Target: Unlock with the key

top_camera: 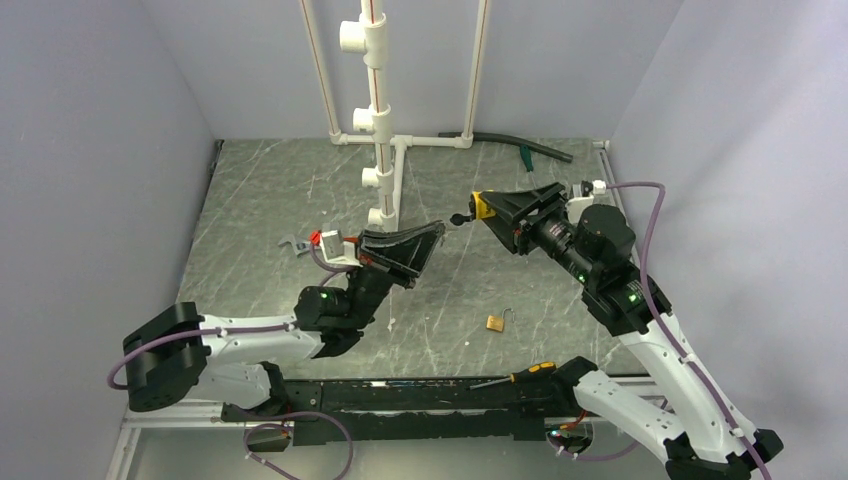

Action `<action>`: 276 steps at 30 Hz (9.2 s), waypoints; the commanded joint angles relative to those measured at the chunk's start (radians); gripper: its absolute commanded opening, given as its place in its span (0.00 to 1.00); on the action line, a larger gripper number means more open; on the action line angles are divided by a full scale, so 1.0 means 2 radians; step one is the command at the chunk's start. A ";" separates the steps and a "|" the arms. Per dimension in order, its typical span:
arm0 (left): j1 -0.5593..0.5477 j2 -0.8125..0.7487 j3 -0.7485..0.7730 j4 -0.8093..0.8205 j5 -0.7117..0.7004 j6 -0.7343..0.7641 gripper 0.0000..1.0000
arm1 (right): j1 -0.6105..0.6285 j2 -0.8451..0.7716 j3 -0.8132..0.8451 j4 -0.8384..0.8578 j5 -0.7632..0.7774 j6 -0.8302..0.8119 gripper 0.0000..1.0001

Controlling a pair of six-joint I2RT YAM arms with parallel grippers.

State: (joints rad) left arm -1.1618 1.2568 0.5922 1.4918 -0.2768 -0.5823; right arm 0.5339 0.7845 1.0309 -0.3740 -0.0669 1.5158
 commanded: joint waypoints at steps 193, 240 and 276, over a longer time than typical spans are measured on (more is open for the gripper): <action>0.012 -0.065 0.015 0.031 -0.065 0.435 0.00 | 0.131 0.231 0.163 0.324 -0.230 0.033 0.00; 0.034 -0.111 0.001 0.031 -0.045 0.336 0.00 | 0.137 0.236 0.138 0.345 -0.210 0.024 0.00; 0.052 -0.059 0.018 0.031 -0.074 0.332 0.00 | 0.169 0.274 0.181 0.397 -0.240 0.038 0.00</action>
State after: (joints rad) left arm -1.0634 1.0588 0.6197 1.5494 -0.4076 0.1097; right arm 0.7803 1.3262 1.3247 0.2535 -0.3855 1.5574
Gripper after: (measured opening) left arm 0.013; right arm 0.478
